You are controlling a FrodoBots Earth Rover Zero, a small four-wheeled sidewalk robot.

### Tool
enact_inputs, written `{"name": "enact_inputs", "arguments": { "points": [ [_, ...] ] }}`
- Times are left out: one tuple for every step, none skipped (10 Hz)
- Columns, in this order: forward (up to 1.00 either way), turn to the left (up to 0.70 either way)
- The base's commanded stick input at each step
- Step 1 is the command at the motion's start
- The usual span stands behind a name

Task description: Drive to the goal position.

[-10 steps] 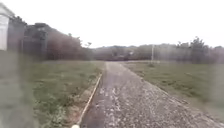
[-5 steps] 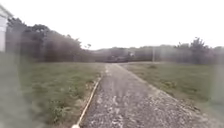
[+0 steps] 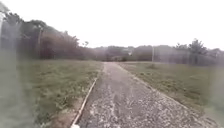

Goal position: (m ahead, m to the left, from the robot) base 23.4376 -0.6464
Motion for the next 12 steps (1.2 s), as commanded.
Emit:
{"name": "enact_inputs", "arguments": {
  "points": [
    [0.70, 0.00],
    [0.70, 0.00],
    [0.70, 0.00],
    [0.70, 0.00],
    [0.70, 0.00],
    [0.70, 0.00],
    [0.70, 0.00],
    [0.70, 0.00],
    [0.70, 0.00],
    [0.70, -0.13],
    [0.70, -0.14],
    [0.70, -0.14]
  ]
}}
